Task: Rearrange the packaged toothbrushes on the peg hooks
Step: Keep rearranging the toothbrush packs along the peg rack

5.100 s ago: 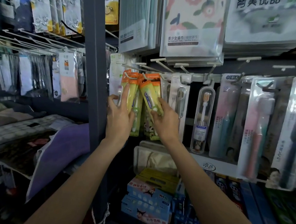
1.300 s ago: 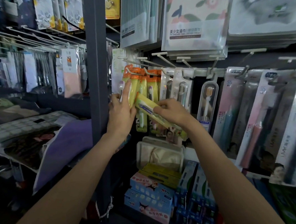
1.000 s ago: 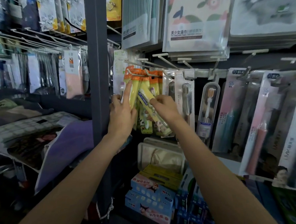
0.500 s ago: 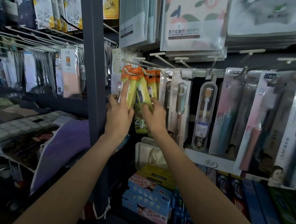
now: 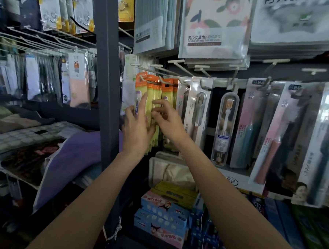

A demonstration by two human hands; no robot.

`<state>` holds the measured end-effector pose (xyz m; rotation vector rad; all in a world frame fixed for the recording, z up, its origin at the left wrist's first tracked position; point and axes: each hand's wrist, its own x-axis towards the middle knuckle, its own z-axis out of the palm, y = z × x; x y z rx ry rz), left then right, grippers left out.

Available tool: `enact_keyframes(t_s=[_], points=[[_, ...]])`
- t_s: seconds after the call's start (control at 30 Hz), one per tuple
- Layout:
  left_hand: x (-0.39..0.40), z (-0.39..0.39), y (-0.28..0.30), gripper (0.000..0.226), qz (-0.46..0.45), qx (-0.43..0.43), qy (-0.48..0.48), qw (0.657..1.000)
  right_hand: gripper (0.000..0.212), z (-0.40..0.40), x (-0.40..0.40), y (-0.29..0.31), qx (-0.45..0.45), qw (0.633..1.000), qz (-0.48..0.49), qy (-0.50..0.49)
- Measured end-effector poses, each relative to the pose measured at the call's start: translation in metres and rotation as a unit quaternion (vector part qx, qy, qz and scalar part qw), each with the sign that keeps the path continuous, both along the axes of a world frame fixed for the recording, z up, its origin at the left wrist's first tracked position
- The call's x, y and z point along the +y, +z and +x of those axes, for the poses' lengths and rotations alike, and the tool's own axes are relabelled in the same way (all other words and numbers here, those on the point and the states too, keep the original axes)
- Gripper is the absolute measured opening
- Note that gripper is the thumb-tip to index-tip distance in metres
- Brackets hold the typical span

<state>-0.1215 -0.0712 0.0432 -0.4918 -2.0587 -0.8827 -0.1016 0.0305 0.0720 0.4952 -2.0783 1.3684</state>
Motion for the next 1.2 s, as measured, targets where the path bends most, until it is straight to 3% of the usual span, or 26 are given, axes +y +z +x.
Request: enact_keyframes(t_s=[0.27, 0.4, 0.63, 0.77, 0.87, 0.93, 1.07, 1.2], points=[[-0.009, 0.013, -0.026, 0.091, 0.038, -0.003, -0.062, 0.997, 0.030, 0.000, -0.002, -0.010, -0.027, 0.999, -0.021, 0.037], [-0.012, 0.018, -0.036, 0.091, 0.078, -0.025, -0.078, 0.994, 0.029, -0.004, -0.011, -0.012, 0.004, 1.000, 0.001, 0.001], [-0.017, 0.020, -0.035, 0.108, 0.117, -0.060, -0.115, 0.985, 0.026, -0.001, -0.023, 0.003, -0.030, 0.994, 0.058, -0.084], [-0.017, 0.023, -0.036, 0.116, 0.101, -0.078, -0.143, 0.982, 0.028, 0.003, -0.022, 0.010, -0.058, 0.995, 0.024, -0.083], [-0.018, 0.030, -0.037, 0.109, 0.064, -0.056, -0.158, 0.984, 0.021, 0.004, -0.020, 0.008, -0.089, 0.993, -0.002, -0.080], [-0.022, 0.034, -0.037, 0.092, 0.082, -0.036, -0.161, 0.983, 0.029, 0.006, -0.014, 0.009, -0.095, 0.991, 0.007, -0.092], [-0.028, 0.038, -0.035, 0.066, 0.125, -0.018, -0.149, 0.981, 0.040, 0.018, 0.003, 0.021, -0.050, 0.986, 0.096, -0.124], [-0.024, 0.036, -0.032, 0.065, 0.144, -0.042, -0.141, 0.979, 0.044, 0.018, 0.011, 0.032, -0.013, 0.966, 0.189, -0.177]])
